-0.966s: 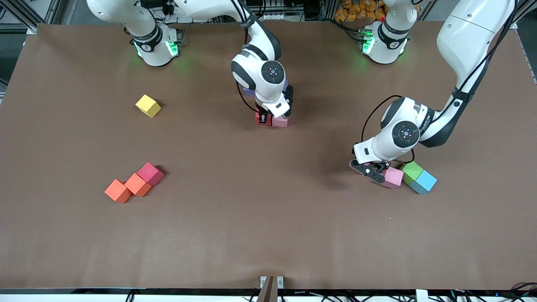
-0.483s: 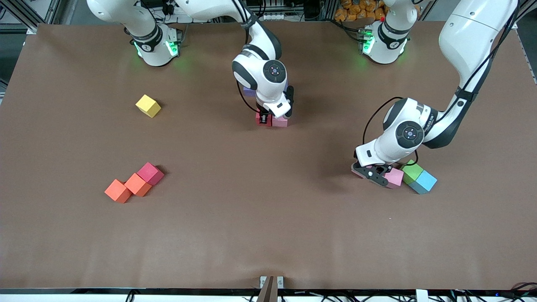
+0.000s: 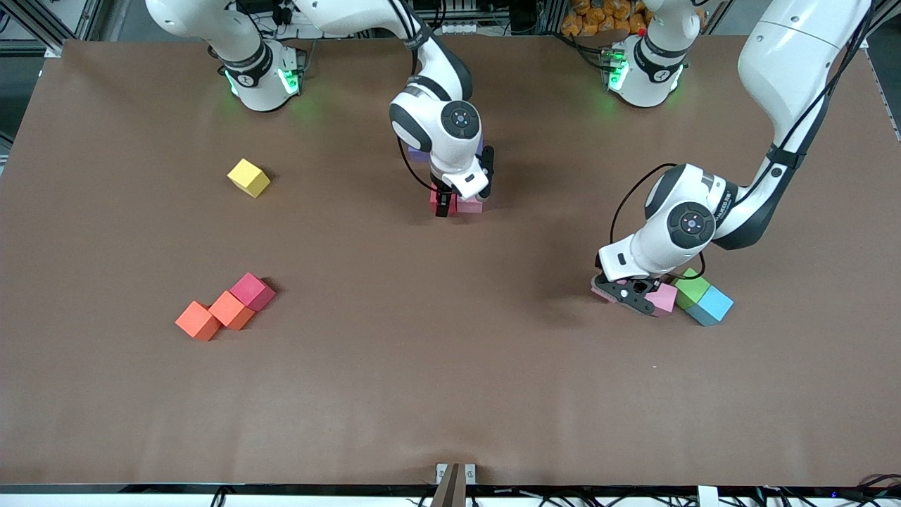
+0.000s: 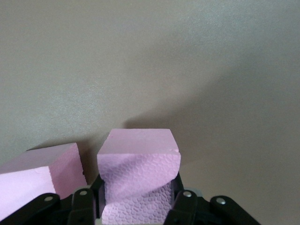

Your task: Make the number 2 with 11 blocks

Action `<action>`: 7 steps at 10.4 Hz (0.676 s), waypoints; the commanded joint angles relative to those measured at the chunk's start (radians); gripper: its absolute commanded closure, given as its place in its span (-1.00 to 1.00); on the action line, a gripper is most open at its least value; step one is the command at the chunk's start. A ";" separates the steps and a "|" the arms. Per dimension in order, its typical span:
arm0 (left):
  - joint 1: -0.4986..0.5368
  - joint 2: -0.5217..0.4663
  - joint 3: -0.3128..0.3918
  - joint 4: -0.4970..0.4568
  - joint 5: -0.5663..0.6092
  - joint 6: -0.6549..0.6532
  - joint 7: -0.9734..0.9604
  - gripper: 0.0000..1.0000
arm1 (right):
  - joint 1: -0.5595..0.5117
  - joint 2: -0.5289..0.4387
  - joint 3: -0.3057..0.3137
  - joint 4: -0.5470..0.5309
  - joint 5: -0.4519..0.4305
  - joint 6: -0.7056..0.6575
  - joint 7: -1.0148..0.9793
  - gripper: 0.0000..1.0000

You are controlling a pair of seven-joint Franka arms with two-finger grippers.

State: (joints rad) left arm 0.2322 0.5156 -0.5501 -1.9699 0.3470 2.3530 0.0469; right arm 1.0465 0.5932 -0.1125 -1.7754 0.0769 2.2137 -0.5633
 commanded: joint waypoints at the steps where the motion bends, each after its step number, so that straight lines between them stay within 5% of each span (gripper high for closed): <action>1: -0.007 -0.038 0.003 -0.006 0.004 -0.018 -0.021 0.00 | 0.000 -0.030 -0.007 0.008 -0.019 -0.023 0.014 -1.00; 6: -0.044 -0.092 -0.040 0.040 -0.074 -0.112 -0.088 0.00 | -0.092 -0.168 -0.015 0.007 -0.017 -0.201 0.022 -1.00; 7: -0.047 -0.106 -0.059 0.042 -0.092 -0.118 -0.128 0.00 | -0.123 -0.183 -0.056 0.008 -0.020 -0.210 0.016 -1.00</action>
State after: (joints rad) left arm 0.1941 0.4484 -0.5944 -1.9236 0.2920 2.2602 -0.0423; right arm 0.9765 0.4542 -0.1416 -1.7520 0.0750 2.0318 -0.5541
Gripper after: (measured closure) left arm 0.454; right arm 0.000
